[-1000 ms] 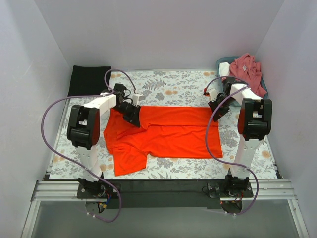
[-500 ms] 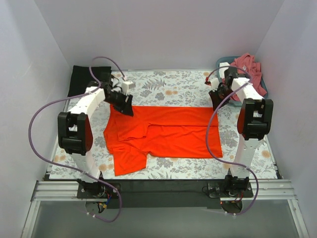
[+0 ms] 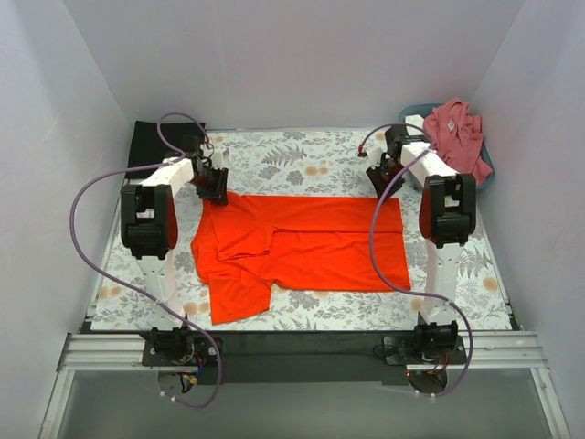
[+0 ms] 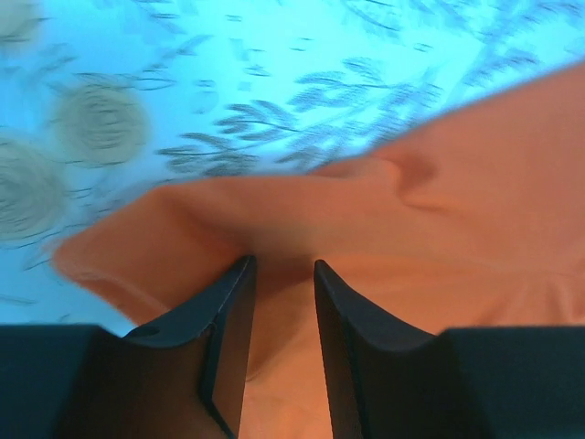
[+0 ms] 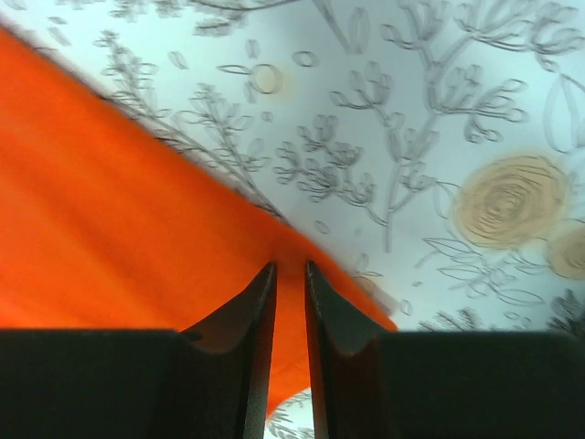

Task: Fold and stack the t-shirts
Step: Fold the tshirt

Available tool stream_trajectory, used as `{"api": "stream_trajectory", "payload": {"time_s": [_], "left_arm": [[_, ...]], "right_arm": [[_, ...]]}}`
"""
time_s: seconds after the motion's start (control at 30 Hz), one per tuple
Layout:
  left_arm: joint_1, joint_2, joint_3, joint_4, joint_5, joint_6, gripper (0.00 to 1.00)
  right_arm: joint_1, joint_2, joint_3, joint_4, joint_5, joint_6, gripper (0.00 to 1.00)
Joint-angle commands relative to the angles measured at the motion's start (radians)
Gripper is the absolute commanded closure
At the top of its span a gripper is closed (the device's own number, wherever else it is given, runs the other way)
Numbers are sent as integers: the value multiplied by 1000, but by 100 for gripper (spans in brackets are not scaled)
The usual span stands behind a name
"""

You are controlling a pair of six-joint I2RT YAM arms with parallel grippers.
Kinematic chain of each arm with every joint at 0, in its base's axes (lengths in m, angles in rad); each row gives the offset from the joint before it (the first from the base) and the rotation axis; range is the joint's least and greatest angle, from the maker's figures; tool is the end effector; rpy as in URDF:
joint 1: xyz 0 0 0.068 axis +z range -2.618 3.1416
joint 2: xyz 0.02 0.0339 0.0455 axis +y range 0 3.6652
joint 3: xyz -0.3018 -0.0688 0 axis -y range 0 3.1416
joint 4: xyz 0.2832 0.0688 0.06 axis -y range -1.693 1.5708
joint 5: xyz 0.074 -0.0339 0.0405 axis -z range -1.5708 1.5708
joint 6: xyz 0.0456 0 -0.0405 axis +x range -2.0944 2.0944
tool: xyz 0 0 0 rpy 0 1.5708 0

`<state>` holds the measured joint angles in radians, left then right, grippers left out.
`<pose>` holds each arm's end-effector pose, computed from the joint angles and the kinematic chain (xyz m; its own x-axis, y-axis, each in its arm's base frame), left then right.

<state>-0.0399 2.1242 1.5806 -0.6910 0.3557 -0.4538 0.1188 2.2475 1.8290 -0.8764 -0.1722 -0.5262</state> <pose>0.4895 -0.0354 0.1649 -0.9145 -0.3748 -0.1524 -0.2767 0.8542 -0.4401 0.5199 0.0699 0.1741 -0.7442 -0.5872 -0.3184 -0.6209 0.7839 0.0057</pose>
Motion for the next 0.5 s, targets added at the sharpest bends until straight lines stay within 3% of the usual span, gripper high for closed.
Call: {"api": "stream_trajectory", "payload": {"time_s": [0.0, 0.27, 0.47], "left_arm": [[34, 22, 1, 22, -156, -43, 69], [78, -53, -143, 31, -143, -43, 67], [78, 81, 24, -28, -57, -80, 64]], "right_arm": [[-11, 38, 9, 19, 100, 22, 75], [-11, 44, -25, 48, 168, 20, 76], [15, 113, 120, 60, 224, 19, 77]]}}
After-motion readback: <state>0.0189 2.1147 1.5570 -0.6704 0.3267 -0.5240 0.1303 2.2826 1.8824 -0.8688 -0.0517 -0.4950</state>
